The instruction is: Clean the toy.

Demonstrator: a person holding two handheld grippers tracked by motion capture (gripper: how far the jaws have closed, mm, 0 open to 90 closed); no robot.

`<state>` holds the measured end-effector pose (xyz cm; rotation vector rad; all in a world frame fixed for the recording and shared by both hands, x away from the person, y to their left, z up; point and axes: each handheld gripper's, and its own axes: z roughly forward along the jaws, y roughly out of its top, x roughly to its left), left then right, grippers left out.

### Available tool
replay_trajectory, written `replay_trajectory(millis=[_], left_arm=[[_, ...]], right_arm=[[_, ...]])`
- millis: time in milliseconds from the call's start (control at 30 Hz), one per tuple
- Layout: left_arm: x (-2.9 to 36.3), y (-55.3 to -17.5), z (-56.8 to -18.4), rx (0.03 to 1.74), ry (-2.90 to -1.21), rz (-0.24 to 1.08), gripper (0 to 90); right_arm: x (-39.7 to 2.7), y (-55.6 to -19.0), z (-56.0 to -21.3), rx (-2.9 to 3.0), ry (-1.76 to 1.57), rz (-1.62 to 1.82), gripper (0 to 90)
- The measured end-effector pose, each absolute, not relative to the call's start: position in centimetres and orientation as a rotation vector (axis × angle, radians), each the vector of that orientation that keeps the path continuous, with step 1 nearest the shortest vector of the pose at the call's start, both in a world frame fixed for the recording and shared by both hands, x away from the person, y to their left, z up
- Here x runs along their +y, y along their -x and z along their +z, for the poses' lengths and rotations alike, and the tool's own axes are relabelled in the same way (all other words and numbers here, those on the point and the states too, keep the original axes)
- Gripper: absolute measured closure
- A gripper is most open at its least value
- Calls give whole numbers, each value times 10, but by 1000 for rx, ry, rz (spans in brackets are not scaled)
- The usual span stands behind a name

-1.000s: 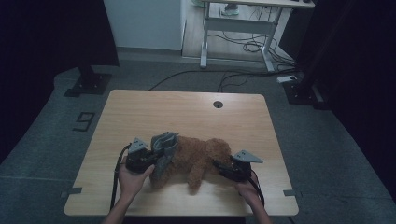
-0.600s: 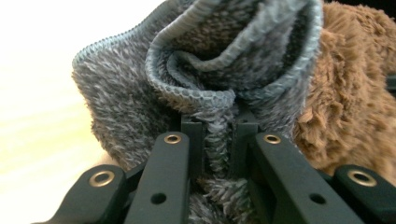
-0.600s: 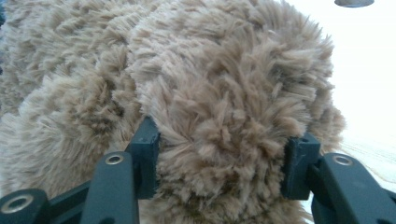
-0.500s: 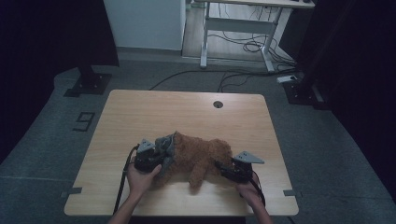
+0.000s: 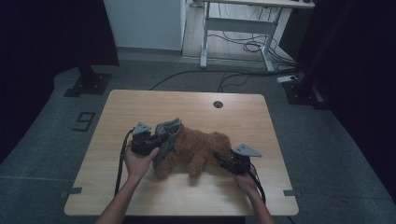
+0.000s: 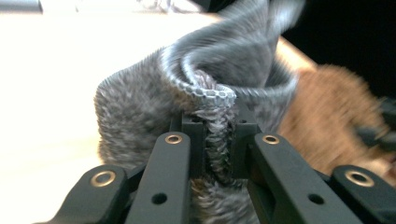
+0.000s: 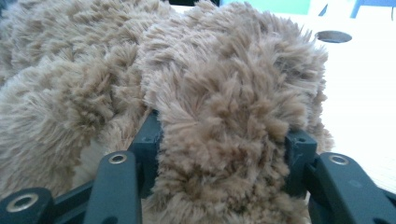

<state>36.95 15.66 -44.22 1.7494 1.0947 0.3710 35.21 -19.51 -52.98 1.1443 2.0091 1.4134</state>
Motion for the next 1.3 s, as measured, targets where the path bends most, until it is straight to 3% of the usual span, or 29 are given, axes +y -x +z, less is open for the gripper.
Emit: replay_trajectory(millis=[167,267,467,567,733,867,1100,1300], left_arm=[[98,-362,-406,922,-1816,433,807],[45,-366,-402,834,-1877,385,807],[-37,-376,-425,778,-1988,261,805],[-62,-376,-451,790,-2131,345,805],[-42,-377,-461,838,-2047,255,809],[-4,-371,-444,863,-2038,403,806],[83,-359,-433,954,-1930,492,806],[120,-349,-443,990,-1907,514,806]], right_arm=[[-194,-343,-532,1999,-1124,1391,458],[-193,-335,-532,2006,-1100,1373,449],[-195,-325,-536,1997,-1091,1372,445],[-195,-324,-536,1995,-1086,1365,444],[-199,-327,-539,2032,-1127,1392,435],[-198,-327,-537,2029,-1135,1388,435],[-200,-326,-536,2035,-1140,1401,435],[-196,-324,-535,2039,-1114,1389,433]])
